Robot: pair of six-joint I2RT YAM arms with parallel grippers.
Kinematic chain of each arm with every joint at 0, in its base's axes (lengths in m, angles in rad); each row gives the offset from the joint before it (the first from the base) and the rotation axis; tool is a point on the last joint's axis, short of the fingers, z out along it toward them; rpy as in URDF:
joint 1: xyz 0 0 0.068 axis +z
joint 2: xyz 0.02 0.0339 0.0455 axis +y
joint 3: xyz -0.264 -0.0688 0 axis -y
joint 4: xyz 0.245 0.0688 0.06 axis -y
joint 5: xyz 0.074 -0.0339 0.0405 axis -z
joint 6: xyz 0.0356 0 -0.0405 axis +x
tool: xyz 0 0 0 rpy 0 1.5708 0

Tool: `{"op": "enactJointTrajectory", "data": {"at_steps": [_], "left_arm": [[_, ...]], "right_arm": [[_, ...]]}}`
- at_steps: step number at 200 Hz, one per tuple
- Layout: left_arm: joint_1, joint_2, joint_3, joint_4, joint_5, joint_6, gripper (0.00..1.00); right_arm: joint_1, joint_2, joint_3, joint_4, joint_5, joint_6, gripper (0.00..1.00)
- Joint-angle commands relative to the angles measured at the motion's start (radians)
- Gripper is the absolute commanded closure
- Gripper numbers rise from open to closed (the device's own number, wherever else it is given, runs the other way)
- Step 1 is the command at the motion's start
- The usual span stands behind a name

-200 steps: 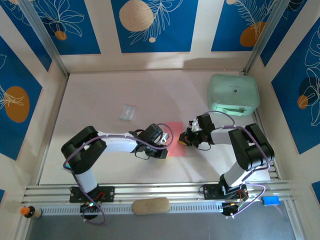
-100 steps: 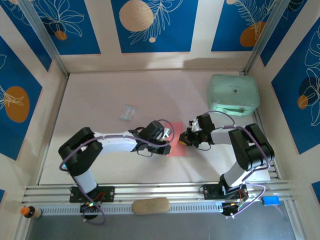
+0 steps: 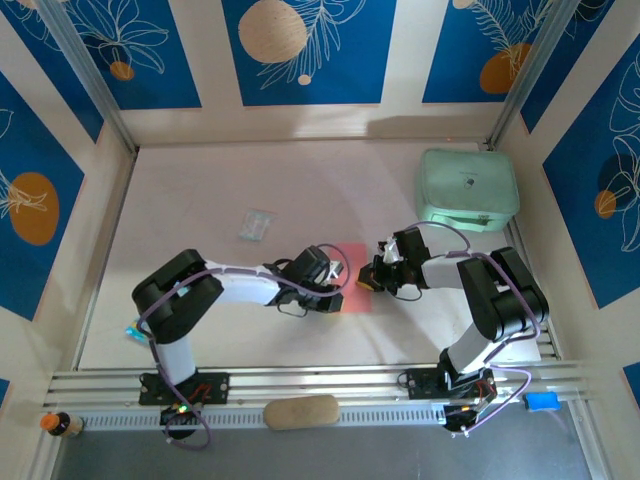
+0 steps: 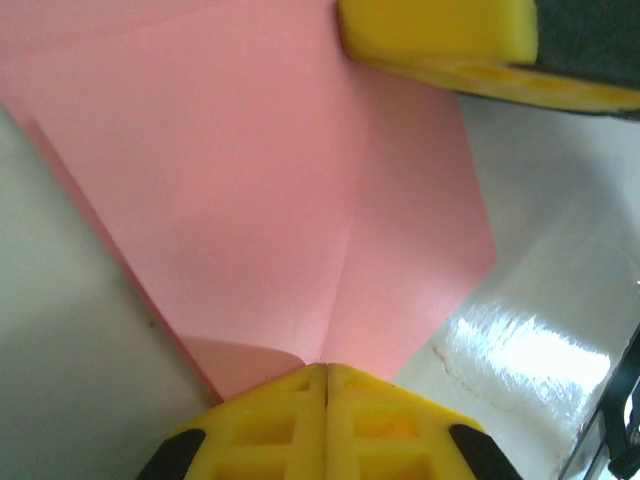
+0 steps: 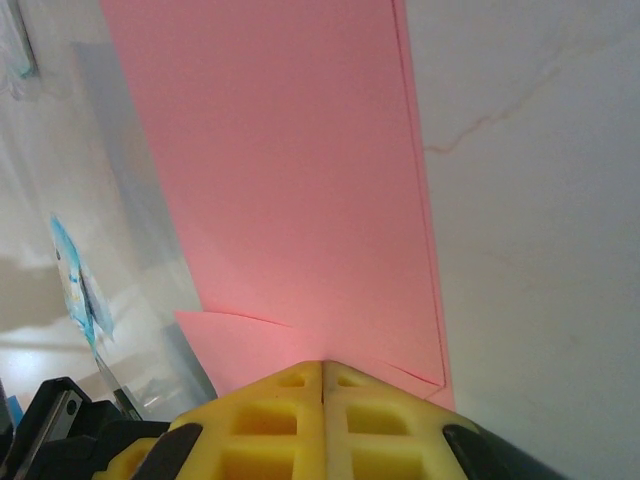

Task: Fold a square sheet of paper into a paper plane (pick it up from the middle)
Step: Fold the triangle a second time at the center of the table.

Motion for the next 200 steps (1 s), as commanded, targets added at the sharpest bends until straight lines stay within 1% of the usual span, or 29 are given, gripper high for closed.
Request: {"op": "enactJointTrajectory", "data": {"at_steps": [1,37,59,83,107,119,147,183,200], "left_arm": [[-0.009,-0.019,-0.059,-0.059,0.067,0.009,0.97],[-0.013,-0.045,-0.058,-0.11,0.064,0.05,0.97],[-0.014,-0.071,-0.044,-0.156,0.025,0.072,0.98],[-0.013,-0.124,-0.04,-0.156,-0.016,0.074,0.99],[0.002,-0.147,0.005,-0.152,-0.044,0.087,0.99],[0.022,-0.127,0.04,-0.147,-0.03,0.091,0.99],[0.061,-0.045,0.133,-0.129,0.018,0.096,0.99],[0.077,0.08,0.249,-0.194,0.035,0.125,0.99],[0.077,0.111,0.263,-0.217,0.018,0.133,0.99]], "right_arm": [[-0.014,0.015,-0.017,-0.089,0.06,-0.013,1.0],[-0.014,0.017,-0.018,-0.086,0.059,-0.013,1.0],[-0.015,0.015,-0.017,-0.083,0.05,-0.016,1.0],[-0.015,0.013,-0.013,-0.078,0.035,-0.022,1.0],[-0.014,0.002,0.001,-0.072,0.004,-0.034,1.0],[-0.014,-0.013,0.013,-0.076,-0.012,-0.043,1.0],[-0.011,-0.071,0.051,-0.115,-0.036,-0.057,0.95],[-0.017,-0.174,0.064,-0.24,0.025,-0.061,0.86],[-0.021,-0.221,0.039,-0.283,0.039,-0.042,0.85]]}}
